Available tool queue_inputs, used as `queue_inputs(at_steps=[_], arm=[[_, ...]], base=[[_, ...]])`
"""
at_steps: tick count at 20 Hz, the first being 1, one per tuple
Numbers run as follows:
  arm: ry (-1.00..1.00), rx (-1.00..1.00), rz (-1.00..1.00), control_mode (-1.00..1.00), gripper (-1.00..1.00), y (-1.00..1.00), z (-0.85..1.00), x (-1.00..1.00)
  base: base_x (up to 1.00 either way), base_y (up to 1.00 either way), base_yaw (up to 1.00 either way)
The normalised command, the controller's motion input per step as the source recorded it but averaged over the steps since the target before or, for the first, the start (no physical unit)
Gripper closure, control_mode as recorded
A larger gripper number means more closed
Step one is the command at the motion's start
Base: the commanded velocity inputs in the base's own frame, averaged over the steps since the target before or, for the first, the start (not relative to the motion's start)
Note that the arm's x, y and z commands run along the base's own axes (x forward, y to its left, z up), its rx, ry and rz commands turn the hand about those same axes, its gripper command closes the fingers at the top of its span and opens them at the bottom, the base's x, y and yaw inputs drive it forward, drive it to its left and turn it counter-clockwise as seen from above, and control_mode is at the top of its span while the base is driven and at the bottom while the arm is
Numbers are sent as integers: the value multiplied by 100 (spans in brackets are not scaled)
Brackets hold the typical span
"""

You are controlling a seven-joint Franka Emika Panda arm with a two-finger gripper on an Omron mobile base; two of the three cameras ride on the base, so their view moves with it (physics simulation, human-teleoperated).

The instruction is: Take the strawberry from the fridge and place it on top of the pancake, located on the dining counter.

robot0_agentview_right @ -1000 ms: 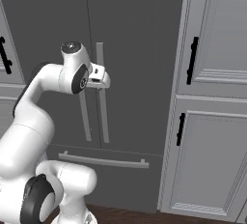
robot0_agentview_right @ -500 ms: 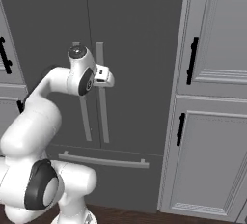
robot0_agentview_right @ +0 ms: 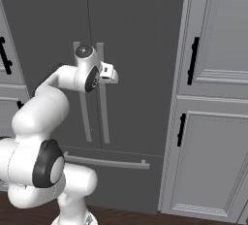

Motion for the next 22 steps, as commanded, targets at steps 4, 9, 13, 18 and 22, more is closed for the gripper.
queue_inputs(at_steps=[4,9,13,18,22], arm=[[-1,0,-1,-100,-100,-6,-10,34],[-10,0,-1,-100,-100,0,-22,21],[-21,0,0,-100,-100,0,-32,13],[-9,0,0,-100,-100,-3,-22,28],[0,0,0,-100,-100,-1,-5,44]], base=[[0,0,0],[0,0,0],[0,0,0],[0,0,0],[0,0,0]])
